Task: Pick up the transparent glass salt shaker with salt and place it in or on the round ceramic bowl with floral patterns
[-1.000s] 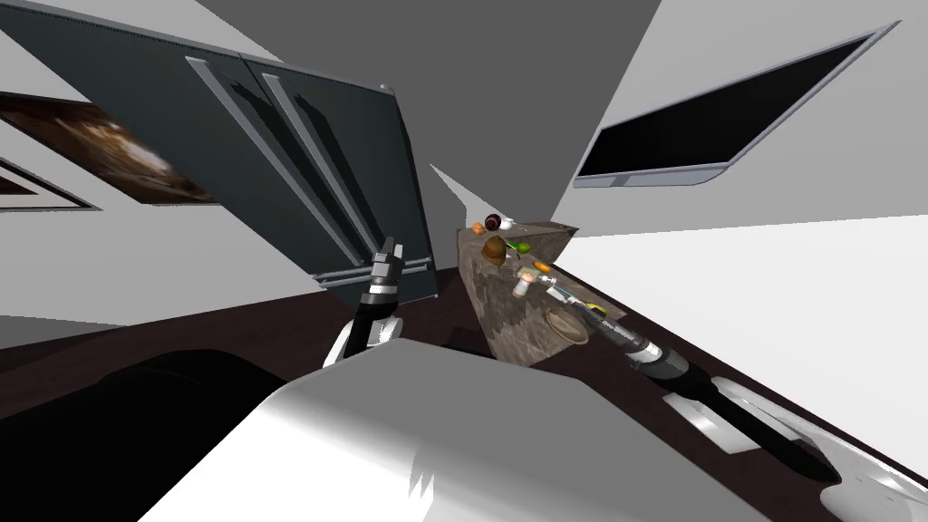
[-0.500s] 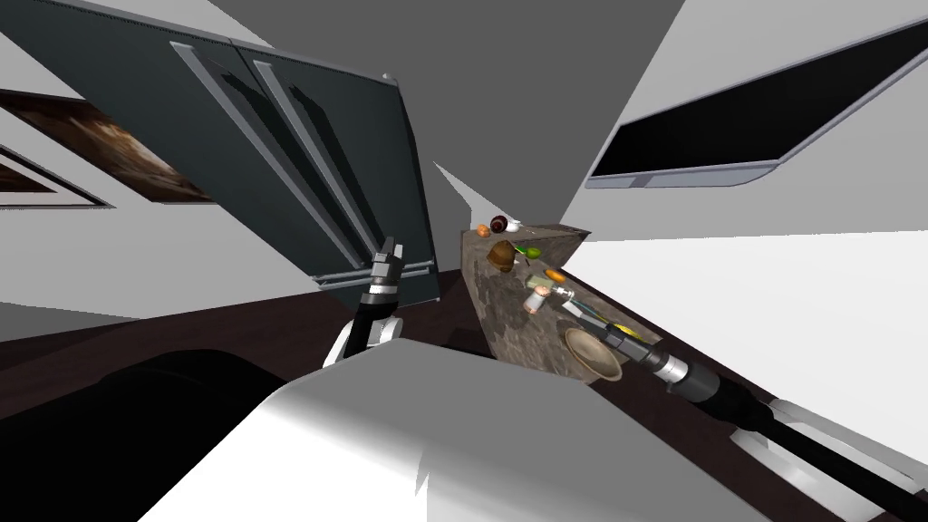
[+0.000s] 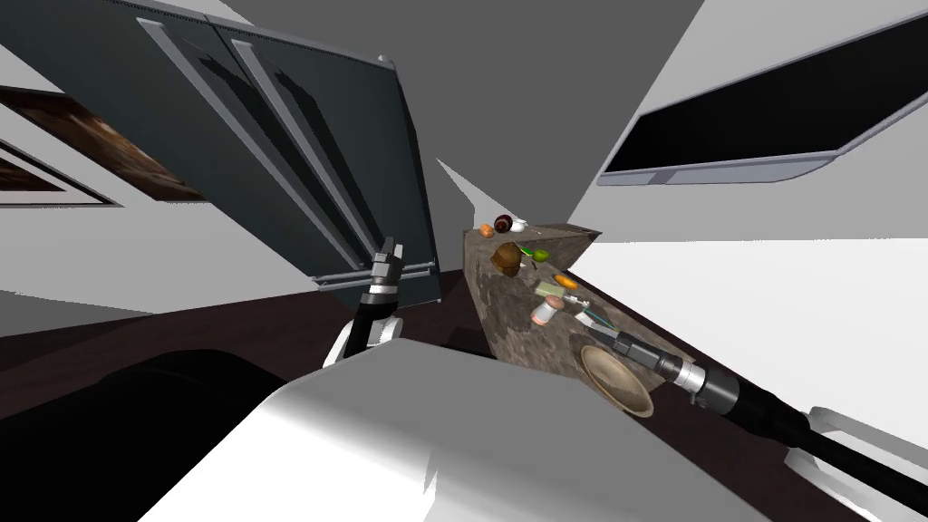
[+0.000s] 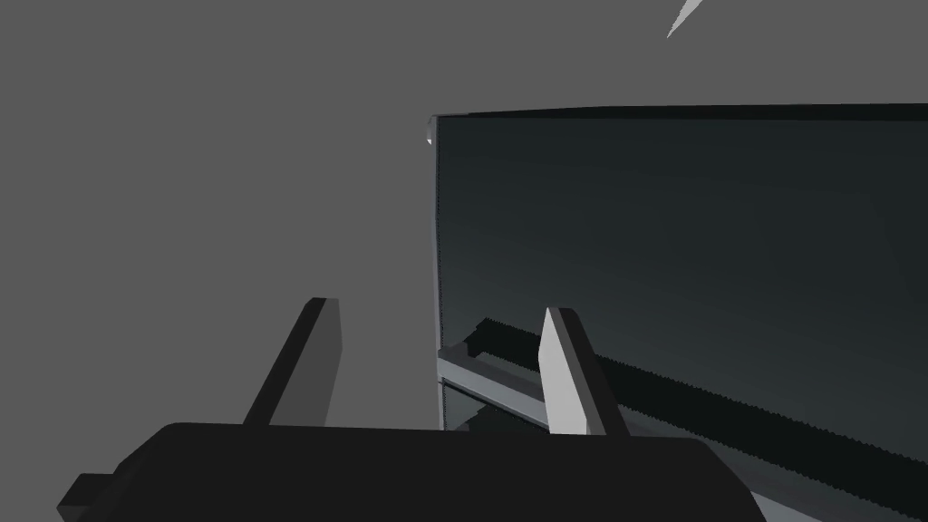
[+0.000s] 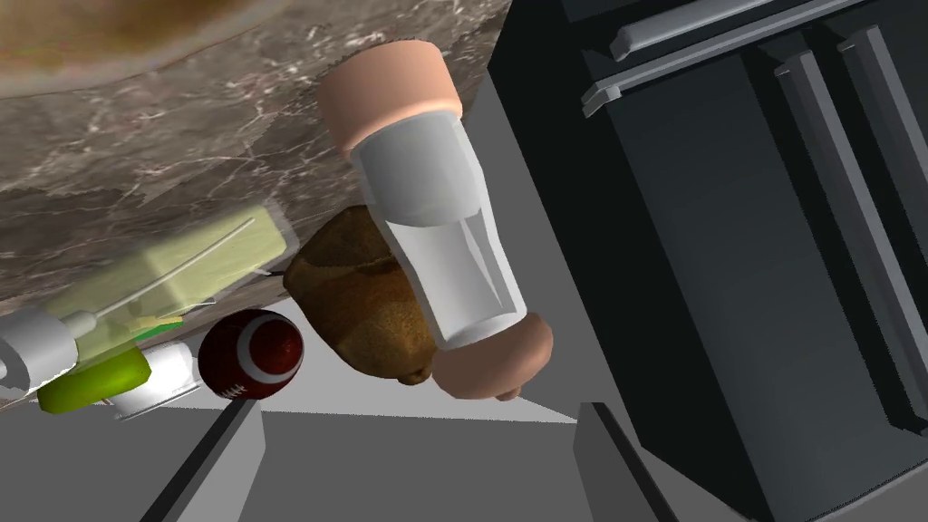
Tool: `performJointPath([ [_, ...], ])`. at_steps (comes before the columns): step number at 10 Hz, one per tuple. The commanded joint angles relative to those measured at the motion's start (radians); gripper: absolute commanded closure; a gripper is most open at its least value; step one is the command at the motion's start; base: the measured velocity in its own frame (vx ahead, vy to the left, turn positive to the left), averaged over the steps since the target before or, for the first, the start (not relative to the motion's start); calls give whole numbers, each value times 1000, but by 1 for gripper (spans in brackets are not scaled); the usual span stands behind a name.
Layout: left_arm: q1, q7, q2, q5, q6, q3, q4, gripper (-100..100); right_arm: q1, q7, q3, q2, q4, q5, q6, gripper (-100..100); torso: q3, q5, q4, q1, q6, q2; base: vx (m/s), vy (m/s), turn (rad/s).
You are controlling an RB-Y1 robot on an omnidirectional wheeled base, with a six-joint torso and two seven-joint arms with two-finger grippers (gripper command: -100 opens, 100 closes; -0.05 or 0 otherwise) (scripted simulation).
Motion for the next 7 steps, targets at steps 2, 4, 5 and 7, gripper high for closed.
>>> performJointPath([
  [2, 0, 0, 0, 0, 0, 0, 0, 0, 16, -6, 30, -73, 62, 32, 30, -100, 0, 0, 0, 0, 0, 0, 80, 9, 92],
  [4, 0, 0, 0, 0, 0, 0, 0, 0, 31, -7, 41, -108, 83, 47, 49, -100, -3, 0, -1, 0, -1, -6, 125, 15, 89],
  [5, 0, 0, 0, 0, 0, 0, 0, 0, 47, -7, 54, -141, 104, 62, 69, -100, -2, 0, -1, 0, 0, -4, 88, 15, 74],
  [7, 0, 0, 0, 0, 0, 0, 0, 0, 64, -7, 67, -173, 124, 78, 89, -100, -1, 0, 0, 0, 0, -1, 66, 8, 63],
])
